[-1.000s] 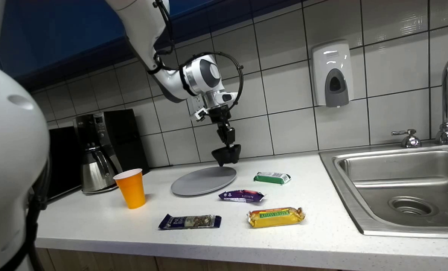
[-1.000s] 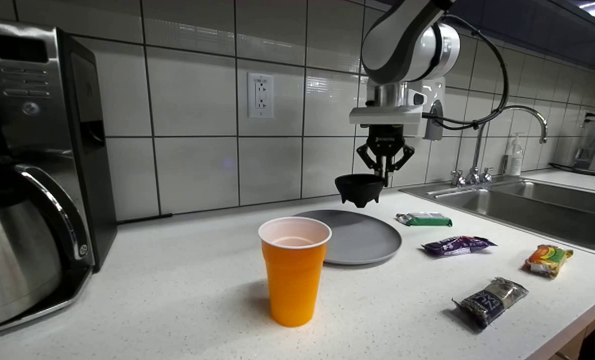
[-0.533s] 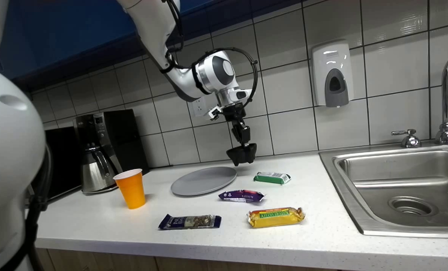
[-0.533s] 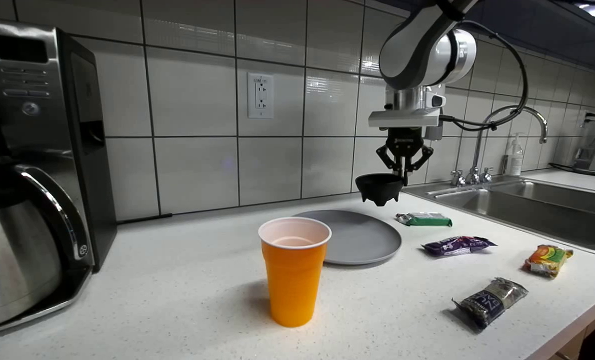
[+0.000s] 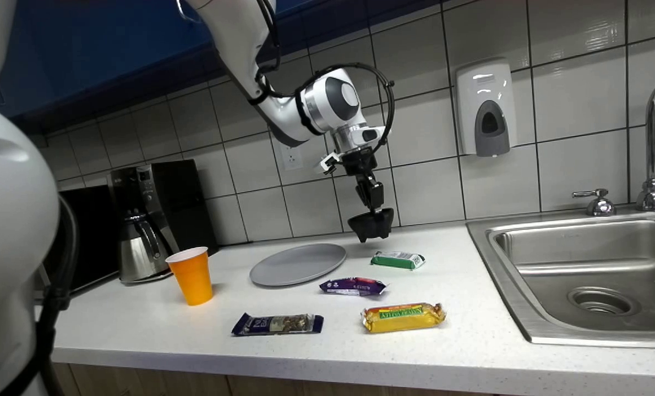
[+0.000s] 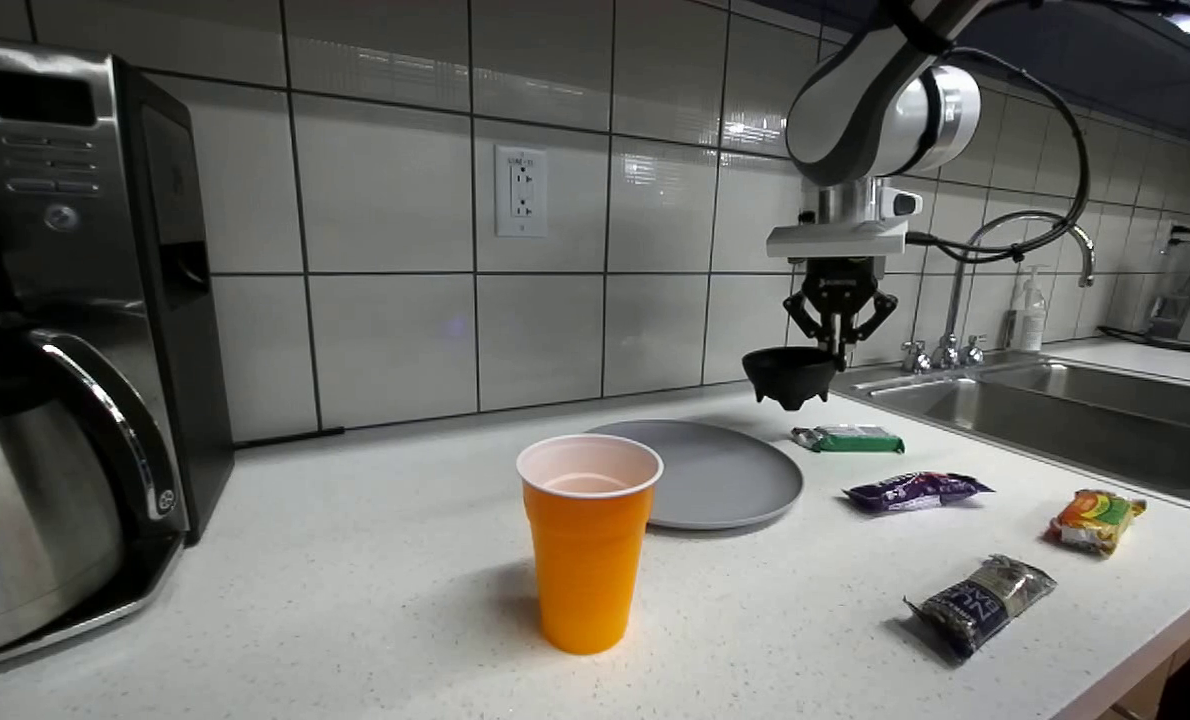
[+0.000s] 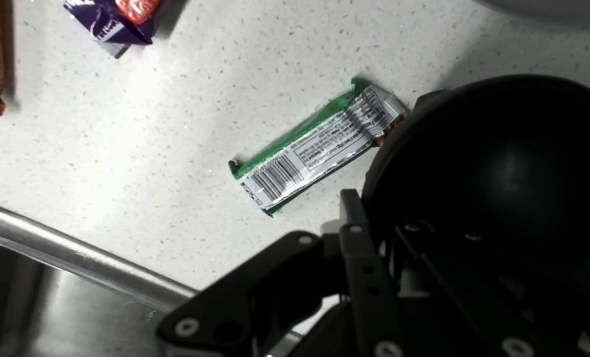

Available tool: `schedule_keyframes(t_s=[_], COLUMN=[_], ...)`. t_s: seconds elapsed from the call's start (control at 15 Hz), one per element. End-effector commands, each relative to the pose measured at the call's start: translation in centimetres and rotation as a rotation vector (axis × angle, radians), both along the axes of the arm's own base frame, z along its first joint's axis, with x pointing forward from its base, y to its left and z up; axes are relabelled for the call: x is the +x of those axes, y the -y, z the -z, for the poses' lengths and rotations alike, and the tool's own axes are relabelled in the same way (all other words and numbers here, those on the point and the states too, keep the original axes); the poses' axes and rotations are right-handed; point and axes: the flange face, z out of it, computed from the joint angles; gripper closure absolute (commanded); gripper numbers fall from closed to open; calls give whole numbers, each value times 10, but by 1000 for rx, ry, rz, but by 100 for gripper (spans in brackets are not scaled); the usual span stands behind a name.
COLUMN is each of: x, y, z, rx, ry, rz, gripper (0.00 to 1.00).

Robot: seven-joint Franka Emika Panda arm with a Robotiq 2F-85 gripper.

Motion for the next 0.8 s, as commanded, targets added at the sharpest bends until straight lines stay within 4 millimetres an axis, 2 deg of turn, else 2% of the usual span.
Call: schedule_keyframes(t_s=[0.0, 0.47, 0.73], x=[5, 5, -4], y=[18, 49, 73], z=[-8, -6, -5], rx=[-15, -28, -46], ry=[3, 7, 3], rz=[33, 68, 100], gripper=[98, 98, 98])
